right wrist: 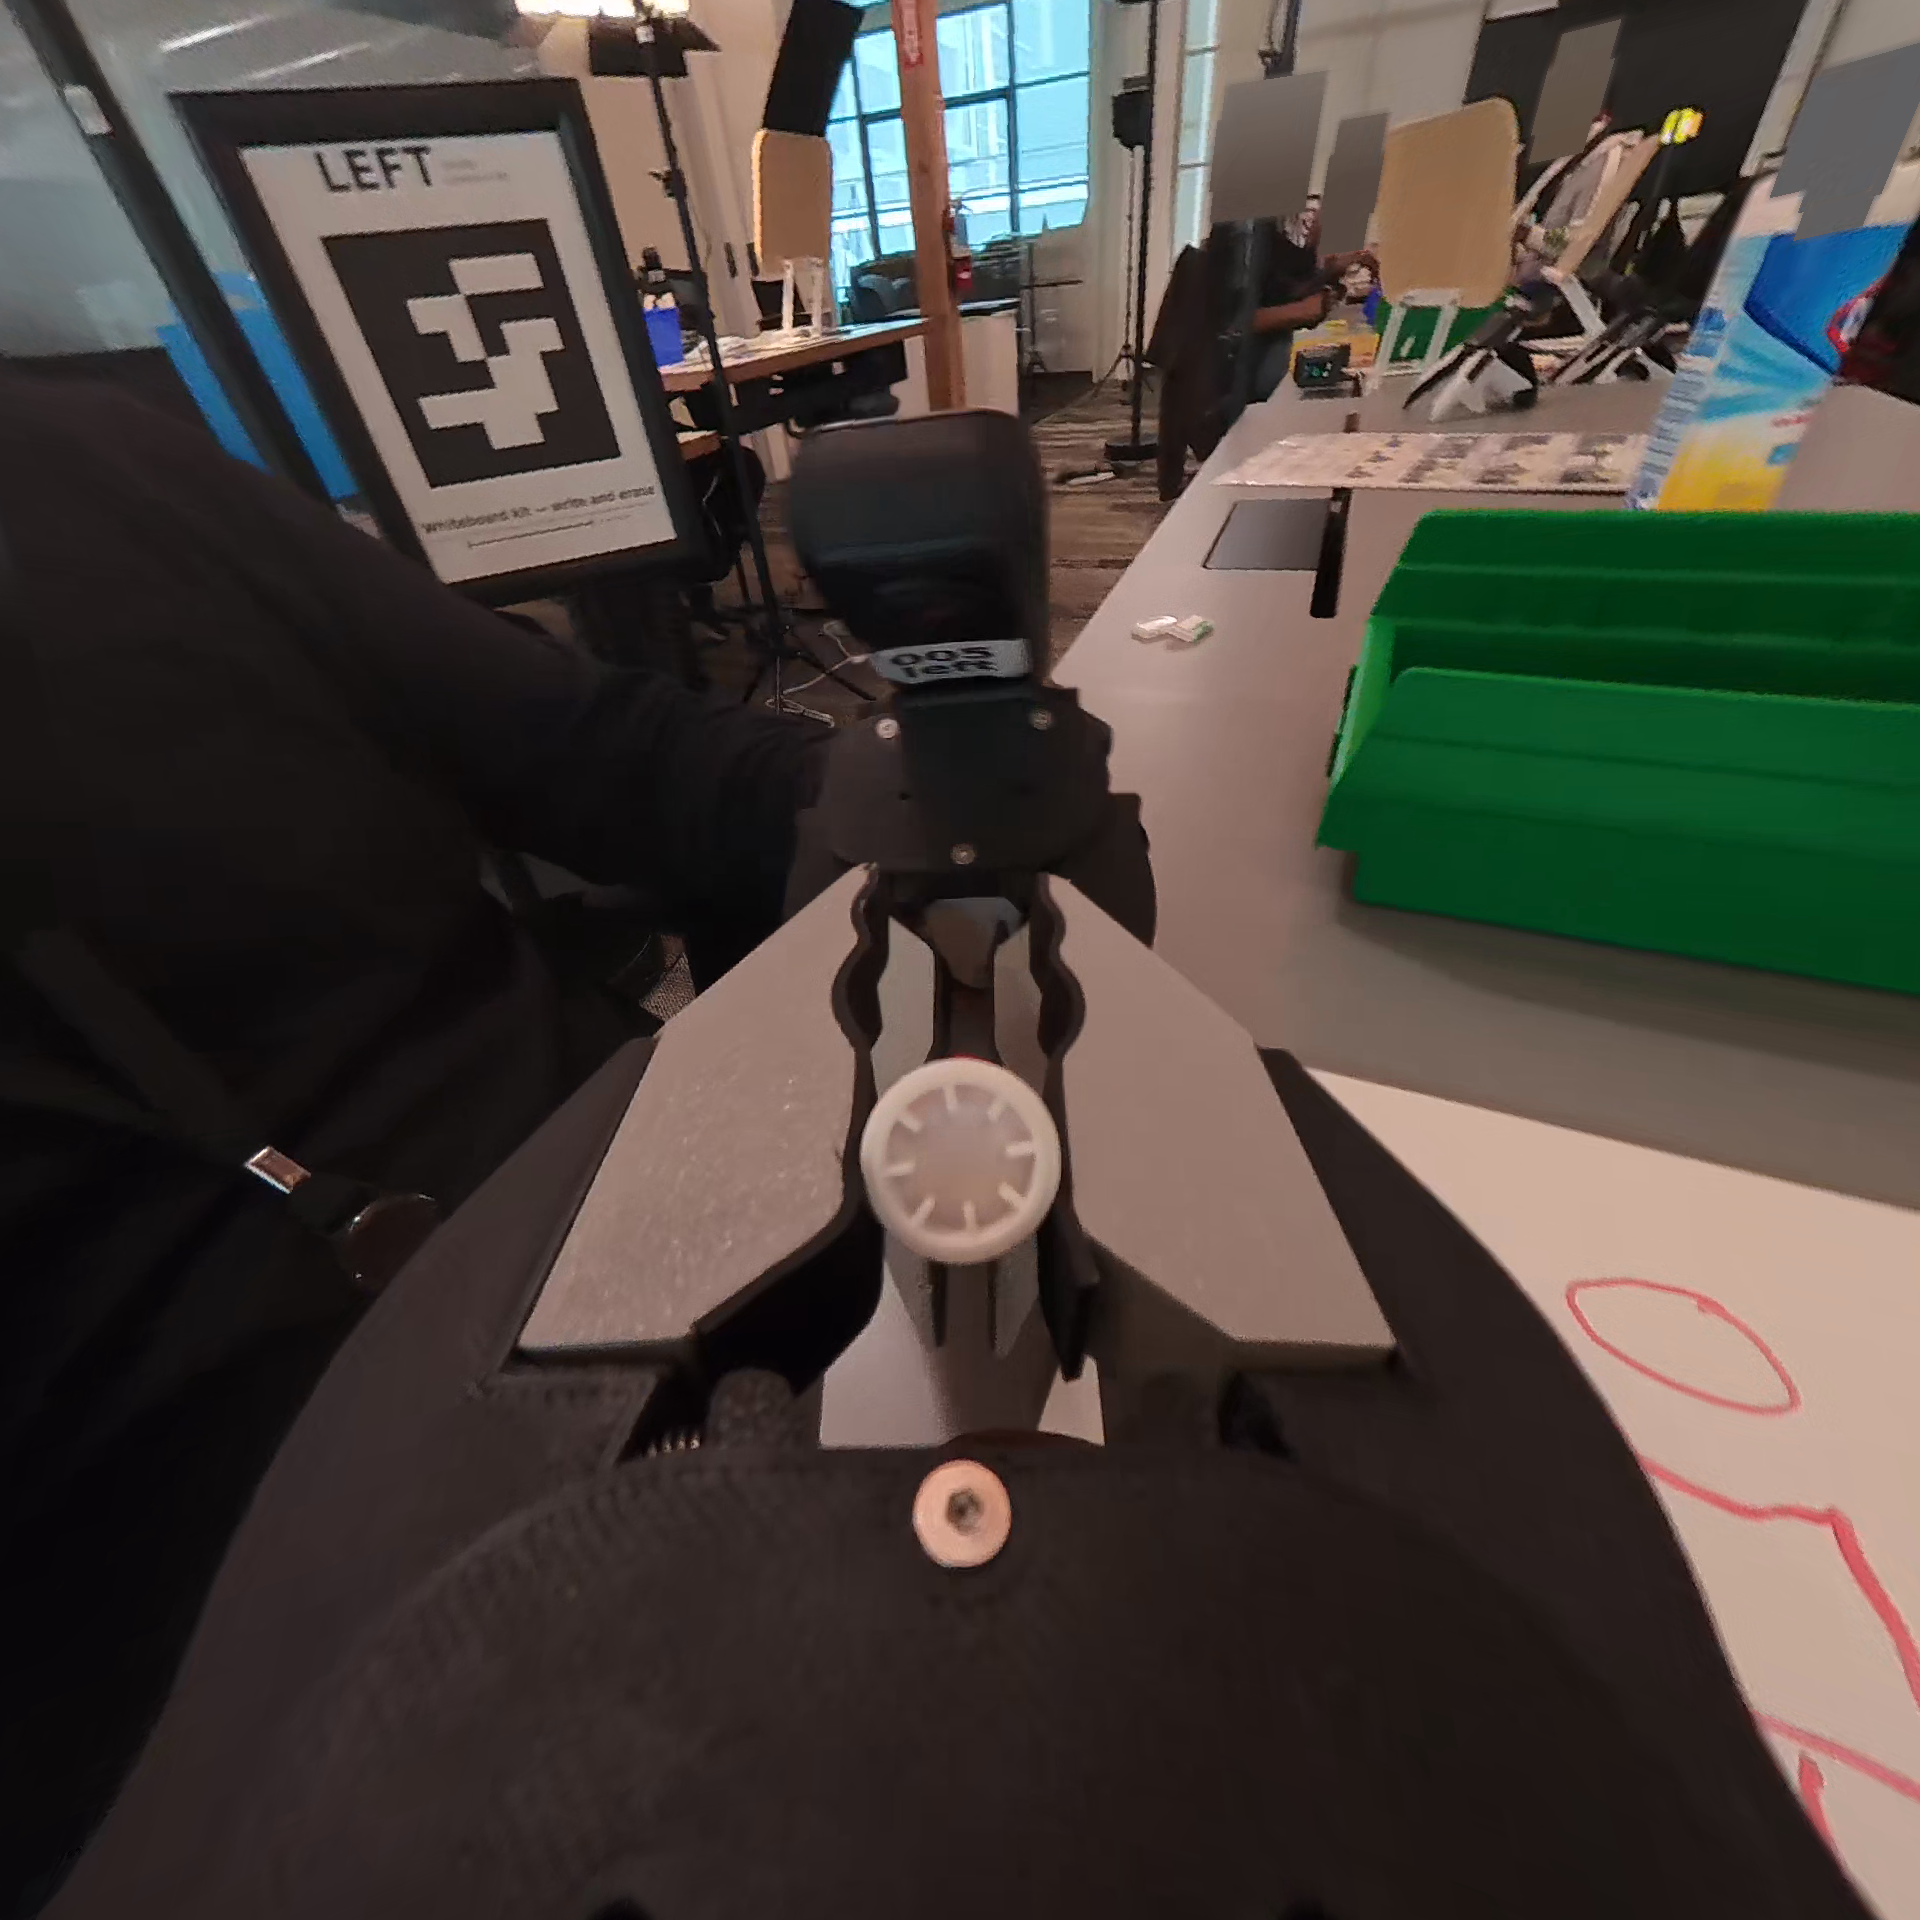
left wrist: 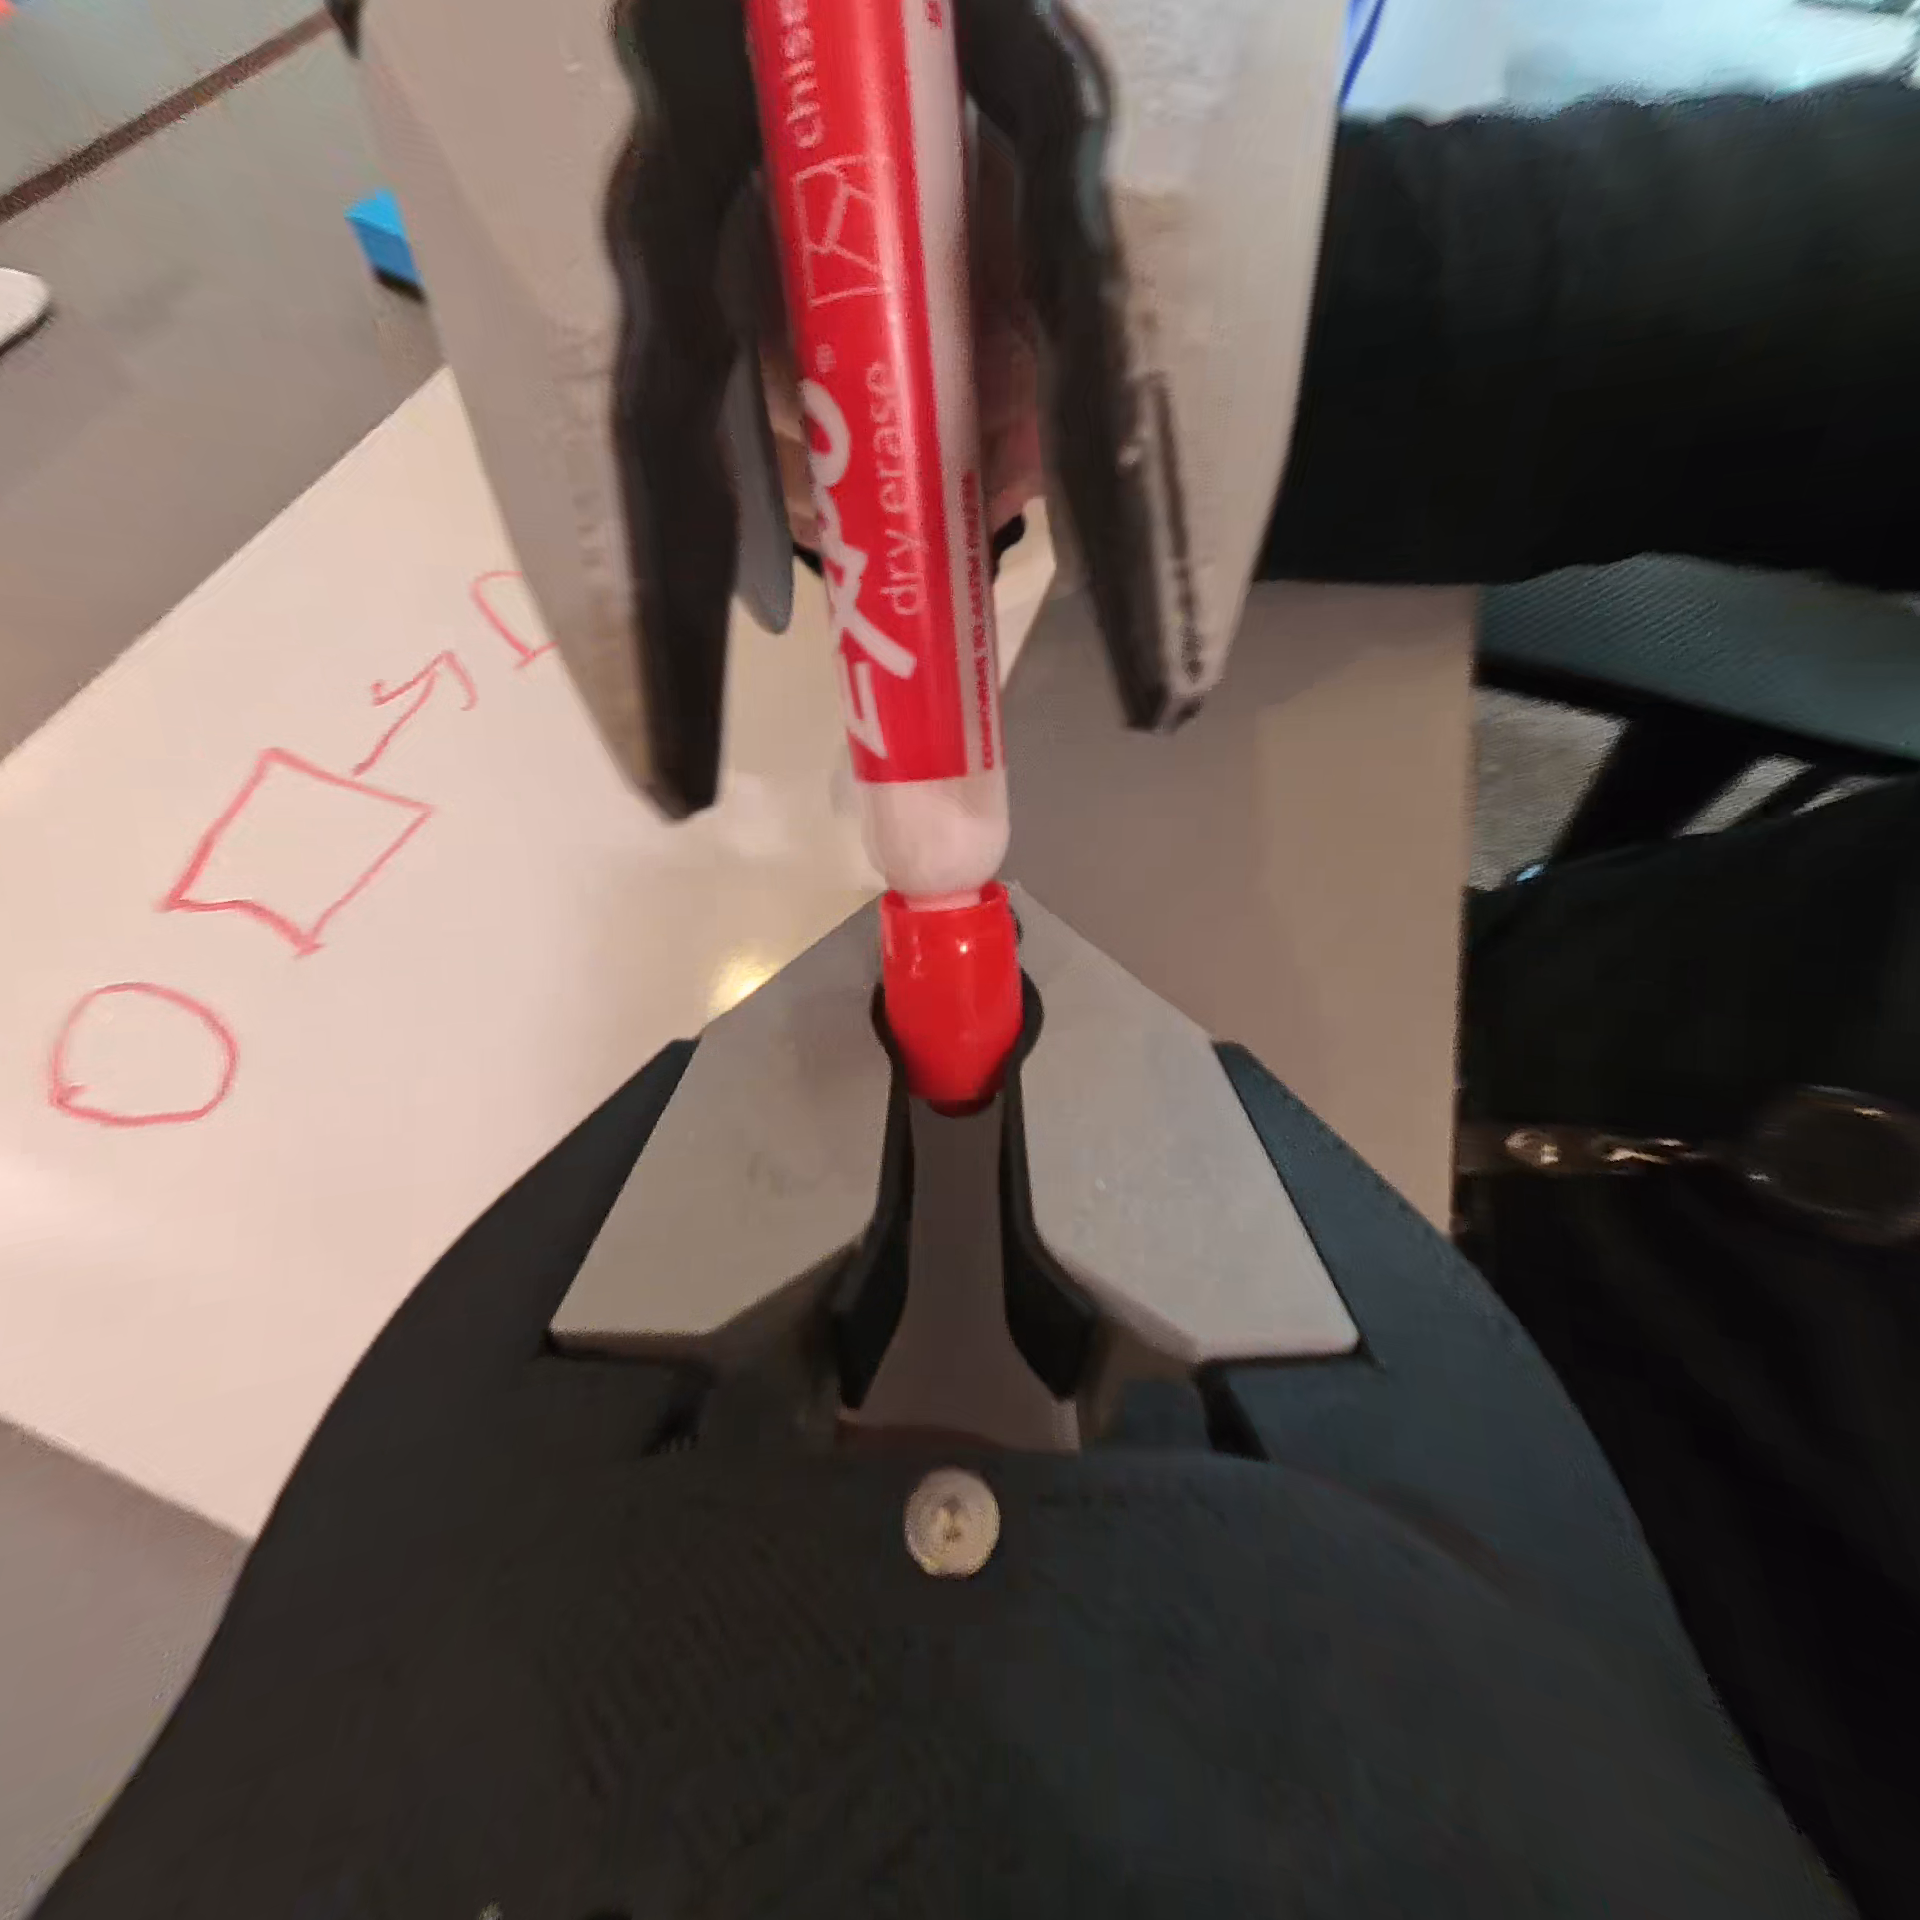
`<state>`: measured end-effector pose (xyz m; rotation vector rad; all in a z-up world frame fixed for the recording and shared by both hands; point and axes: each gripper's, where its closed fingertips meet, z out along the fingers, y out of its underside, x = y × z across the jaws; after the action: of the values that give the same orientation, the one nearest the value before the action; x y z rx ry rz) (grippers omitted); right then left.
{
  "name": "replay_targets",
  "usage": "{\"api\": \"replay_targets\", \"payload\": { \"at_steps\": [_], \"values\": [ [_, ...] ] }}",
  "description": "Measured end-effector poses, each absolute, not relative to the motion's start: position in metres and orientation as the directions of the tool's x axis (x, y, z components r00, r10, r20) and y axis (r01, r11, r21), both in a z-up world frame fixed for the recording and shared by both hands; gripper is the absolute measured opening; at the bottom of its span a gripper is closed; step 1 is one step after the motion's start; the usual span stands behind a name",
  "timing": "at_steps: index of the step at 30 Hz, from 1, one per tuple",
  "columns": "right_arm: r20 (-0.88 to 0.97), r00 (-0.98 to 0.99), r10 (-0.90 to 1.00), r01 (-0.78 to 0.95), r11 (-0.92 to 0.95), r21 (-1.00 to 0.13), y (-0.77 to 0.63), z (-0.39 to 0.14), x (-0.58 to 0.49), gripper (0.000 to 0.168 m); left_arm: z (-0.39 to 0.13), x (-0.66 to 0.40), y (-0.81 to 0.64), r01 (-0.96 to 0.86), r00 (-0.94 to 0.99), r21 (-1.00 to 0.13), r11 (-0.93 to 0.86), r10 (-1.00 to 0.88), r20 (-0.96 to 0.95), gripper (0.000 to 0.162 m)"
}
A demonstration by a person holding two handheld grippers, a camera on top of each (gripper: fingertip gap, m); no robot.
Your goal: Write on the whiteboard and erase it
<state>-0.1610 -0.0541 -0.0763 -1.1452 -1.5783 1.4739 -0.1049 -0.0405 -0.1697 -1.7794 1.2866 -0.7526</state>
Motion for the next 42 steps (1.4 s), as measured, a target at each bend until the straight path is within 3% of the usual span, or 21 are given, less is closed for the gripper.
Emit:
{"api": "replay_targets", "payload": {
  "at_steps": [4, 7, 9, 11, 14, 38, 42],
  "values": [
    [-0.075, -0.423, 0.903, 0.107, -0.033, -0.994, -0.062, -0.068, -0.157, 0.026, -0.154, -0.098, -0.058, -0.362, 0.192, -0.899, -0.247, -0.963, 0.187, 0.008],
    [-0.091, -0.386, 0.918, 0.120, -0.047, -0.992, -0.055, -0.070, -0.159, 0.026, -0.150, -0.102, -0.050, -0.319, 0.230, -0.904, -0.284, -0.949, 0.216, 0.007],
    [-0.100, -0.327, 0.940, 0.149, -0.053, -0.987, -0.045, -0.075, -0.163, 0.026, -0.161, -0.108, -0.031, -0.382, 0.372, -0.884, -0.268, -0.921, 0.119, 0.007],
    [-0.124, -0.259, 0.958, 0.180, -0.078, -0.981, -0.035, -0.082, -0.169, 0.026, -0.179, -0.120, -0.009, -0.526, 0.520, -0.822, -0.218, -0.847, -0.107, 0.007],
    [-0.113, -0.253, 0.961, 0.196, -0.063, -0.979, -0.035, -0.090, -0.173, 0.026, -0.192, -0.129, 0.003, -0.656, 0.563, -0.733, -0.178, -0.763, -0.318, 0.007],
    [-0.119, -0.284, 0.951, 0.111, -0.090, -0.990, -0.030, -0.085, -0.168, 0.027, -0.187, -0.128, 0.012, -0.676, 0.563, -0.728, -0.115, -0.718, -0.410, 0.010],
    [-0.153, -0.243, 0.958, 0.035, -0.149, -0.988, -0.020, -0.074, -0.169, 0.027, -0.174, -0.132, 0.019, -0.636, 0.598, -0.768, -0.075, -0.678, -0.429, 0.010]
  ]
}}
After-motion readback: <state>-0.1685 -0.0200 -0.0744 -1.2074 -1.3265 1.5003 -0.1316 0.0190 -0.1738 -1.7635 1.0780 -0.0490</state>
